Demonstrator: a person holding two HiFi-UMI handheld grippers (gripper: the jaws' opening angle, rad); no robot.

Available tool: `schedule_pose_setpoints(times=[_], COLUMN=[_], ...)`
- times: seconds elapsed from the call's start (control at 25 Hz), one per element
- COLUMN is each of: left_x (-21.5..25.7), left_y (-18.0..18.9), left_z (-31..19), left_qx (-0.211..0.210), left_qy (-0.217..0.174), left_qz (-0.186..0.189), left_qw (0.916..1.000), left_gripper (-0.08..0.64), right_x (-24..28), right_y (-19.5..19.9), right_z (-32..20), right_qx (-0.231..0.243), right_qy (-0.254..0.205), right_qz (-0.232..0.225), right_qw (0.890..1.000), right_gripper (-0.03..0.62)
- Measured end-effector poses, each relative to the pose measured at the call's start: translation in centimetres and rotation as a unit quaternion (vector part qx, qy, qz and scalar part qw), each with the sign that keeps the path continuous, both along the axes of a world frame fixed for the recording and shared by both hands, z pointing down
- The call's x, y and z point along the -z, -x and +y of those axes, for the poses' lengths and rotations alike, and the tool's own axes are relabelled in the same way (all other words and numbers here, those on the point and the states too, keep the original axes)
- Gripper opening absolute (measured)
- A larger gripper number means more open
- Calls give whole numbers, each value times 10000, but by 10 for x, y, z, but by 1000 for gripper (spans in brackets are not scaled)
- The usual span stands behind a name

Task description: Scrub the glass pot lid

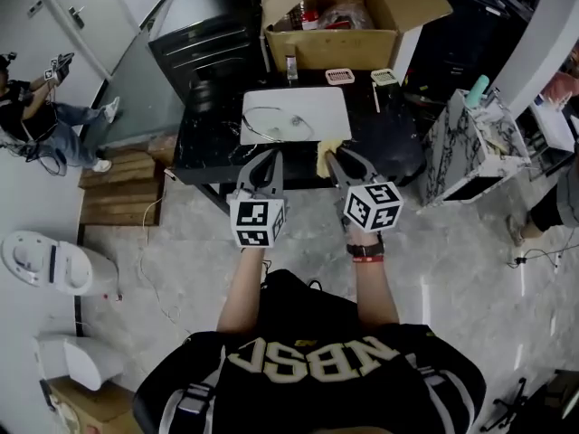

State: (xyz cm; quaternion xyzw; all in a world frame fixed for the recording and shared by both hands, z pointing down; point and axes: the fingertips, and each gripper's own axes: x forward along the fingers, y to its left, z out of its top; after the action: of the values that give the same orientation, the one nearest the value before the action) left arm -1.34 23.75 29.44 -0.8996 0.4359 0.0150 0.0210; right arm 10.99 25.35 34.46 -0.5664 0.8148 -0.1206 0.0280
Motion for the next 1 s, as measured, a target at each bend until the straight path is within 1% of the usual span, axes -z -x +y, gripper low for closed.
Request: schedule_pose_setpoints(times=[0.08, 0.24, 0.36, 0.48, 0.64, 0.76, 0.88, 1.0], left_x=[-16, -43, -57, -57, -37, -26, -36, -59], left_y=[7, 12, 20, 26, 34, 43, 54, 62], left_z=[-20, -53, -90, -137, -201, -242, -275, -300], left_qx=[264, 381, 425, 431, 398, 344, 359, 400], left_qy=[309, 612, 712, 714, 561, 478, 655, 1045], left_qz=[-99, -60, -73, -29, 81, 160, 192, 87], left_qw=[9991, 9974, 9965, 9965, 9976, 9981, 9970, 9937], left_gripper=[14, 14, 14, 14, 14, 14, 14, 14], right_x=[-9, -29, -45, -49, -28, -12, -16, -29], right_y=[8, 11, 19, 28, 43, 54, 67, 78], right_z=[-13, -44, -79, -124, -194, -239, -273, -294], right_qx=[183, 289, 367, 448, 618, 647, 726, 843], right_qy=[122, 323, 456, 524, 430, 339, 474, 693], right_qz=[3, -30, -25, 30, 240, 349, 429, 360], right_qw=[9998, 9991, 9983, 9976, 9969, 9967, 9953, 9934], right_gripper=[81, 81, 81, 81, 81, 81, 81, 81])
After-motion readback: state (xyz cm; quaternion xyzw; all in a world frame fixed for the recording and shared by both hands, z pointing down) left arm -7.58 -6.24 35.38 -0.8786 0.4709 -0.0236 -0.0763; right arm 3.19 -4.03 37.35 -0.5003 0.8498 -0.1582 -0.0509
